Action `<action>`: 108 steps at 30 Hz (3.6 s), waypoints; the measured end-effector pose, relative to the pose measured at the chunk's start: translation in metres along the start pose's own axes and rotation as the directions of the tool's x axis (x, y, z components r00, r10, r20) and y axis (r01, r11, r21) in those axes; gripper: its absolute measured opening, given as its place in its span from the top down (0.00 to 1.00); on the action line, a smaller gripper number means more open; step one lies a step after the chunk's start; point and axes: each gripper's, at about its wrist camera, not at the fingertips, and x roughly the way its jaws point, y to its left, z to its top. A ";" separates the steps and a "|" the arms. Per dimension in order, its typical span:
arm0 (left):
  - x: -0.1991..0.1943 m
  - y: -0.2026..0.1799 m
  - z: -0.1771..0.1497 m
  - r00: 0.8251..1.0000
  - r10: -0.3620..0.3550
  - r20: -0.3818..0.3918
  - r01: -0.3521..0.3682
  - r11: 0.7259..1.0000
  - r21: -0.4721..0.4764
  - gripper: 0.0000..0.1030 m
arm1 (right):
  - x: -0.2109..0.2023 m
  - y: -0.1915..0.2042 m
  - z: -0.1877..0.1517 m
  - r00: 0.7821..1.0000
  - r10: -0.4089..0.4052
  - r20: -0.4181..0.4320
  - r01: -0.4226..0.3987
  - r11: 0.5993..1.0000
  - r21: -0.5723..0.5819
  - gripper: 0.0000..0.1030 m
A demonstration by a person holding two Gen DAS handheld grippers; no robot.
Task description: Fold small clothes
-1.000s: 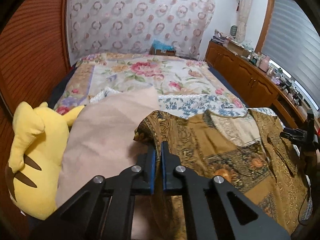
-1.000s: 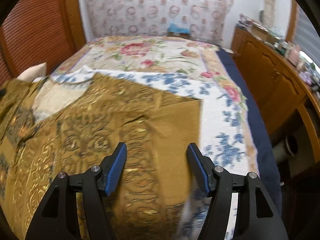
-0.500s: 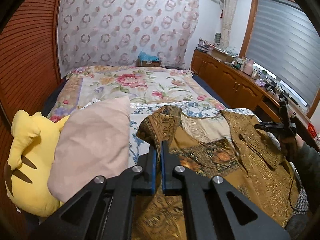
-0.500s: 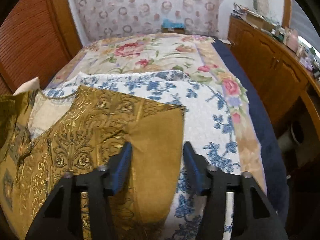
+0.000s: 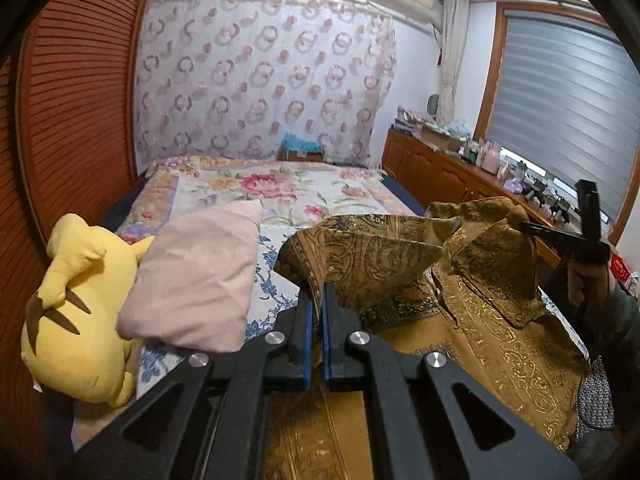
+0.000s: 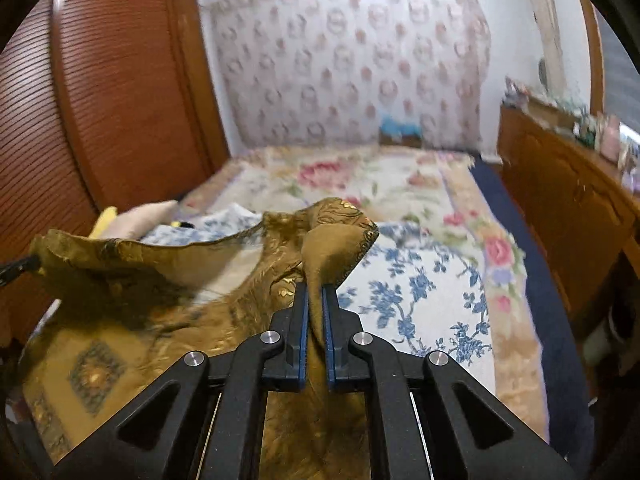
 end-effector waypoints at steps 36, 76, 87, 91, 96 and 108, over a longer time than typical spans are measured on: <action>-0.082 0.014 -0.094 0.981 0.165 -0.098 -0.163 0.986 0.024 0.78 | -0.127 0.033 -0.154 0.986 -0.019 -0.166 0.014 0.999 -0.029 0.93; 0.031 0.055 -0.083 0.931 0.161 -0.327 -0.144 0.987 0.073 0.50 | -0.048 -0.019 -0.133 0.966 -0.124 -0.225 0.135 0.990 0.038 0.40; 0.038 0.057 -0.077 0.927 0.136 -0.350 -0.109 0.989 0.097 0.49 | -0.033 -0.016 -0.132 0.963 -0.036 -0.266 0.047 0.998 0.035 0.39; 0.037 0.054 -0.078 0.932 0.094 -0.349 -0.068 0.994 0.086 0.65 | -0.033 -0.010 -0.133 0.966 0.009 -0.260 0.000 0.999 0.034 0.51; 0.030 0.049 -0.082 0.940 0.063 -0.336 -0.039 0.996 0.076 0.88 | -0.038 -0.005 -0.135 0.968 0.040 -0.246 -0.034 0.999 0.027 0.83; -0.067 0.020 -0.041 1.000 -0.020 -0.009 0.020 1.000 -0.014 0.94 | -0.129 0.024 -0.094 0.993 0.119 -0.012 -0.119 0.993 0.013 0.90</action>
